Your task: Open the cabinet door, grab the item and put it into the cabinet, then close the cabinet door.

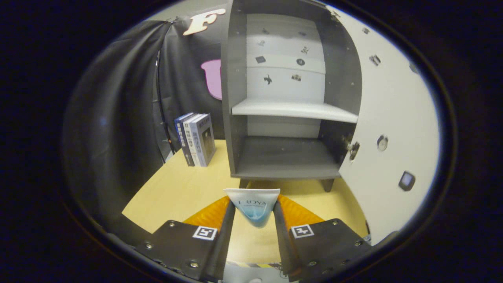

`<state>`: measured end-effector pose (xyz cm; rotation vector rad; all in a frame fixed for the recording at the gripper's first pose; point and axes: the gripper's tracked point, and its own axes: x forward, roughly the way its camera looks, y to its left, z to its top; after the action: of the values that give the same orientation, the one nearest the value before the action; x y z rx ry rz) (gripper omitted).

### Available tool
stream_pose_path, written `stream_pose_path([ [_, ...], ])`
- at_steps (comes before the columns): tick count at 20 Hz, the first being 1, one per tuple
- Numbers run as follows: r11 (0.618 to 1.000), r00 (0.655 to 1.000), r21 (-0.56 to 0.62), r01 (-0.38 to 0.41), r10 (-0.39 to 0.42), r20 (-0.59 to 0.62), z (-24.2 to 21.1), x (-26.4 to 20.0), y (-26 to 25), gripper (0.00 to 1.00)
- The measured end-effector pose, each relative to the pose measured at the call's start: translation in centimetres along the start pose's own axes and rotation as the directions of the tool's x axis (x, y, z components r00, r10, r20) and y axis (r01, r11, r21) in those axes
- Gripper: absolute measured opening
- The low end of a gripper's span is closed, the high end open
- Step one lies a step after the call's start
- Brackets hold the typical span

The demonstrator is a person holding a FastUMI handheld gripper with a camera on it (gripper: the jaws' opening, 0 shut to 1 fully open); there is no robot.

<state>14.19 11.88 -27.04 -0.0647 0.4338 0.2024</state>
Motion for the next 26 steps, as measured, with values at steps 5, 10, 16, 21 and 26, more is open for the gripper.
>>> stream_pose_path([
  [5,0.999,0.994,0.034,-0.008,0.004,0.110,9.5,-0.6,-1.7,0.54],
  [10,0.998,0.975,0.046,-0.032,0.022,0.222,17.7,3.2,-4.6,0.54],
  [16,0.994,0.968,0.094,-0.056,0.031,0.250,22.8,10.6,-8.5,0.54],
  [21,0.994,0.976,0.100,-0.047,0.025,0.215,23.1,15.8,-9.9,0.53],
  [26,0.992,0.982,0.114,-0.057,0.035,0.185,23.0,18.2,-9.8,0.53],
])
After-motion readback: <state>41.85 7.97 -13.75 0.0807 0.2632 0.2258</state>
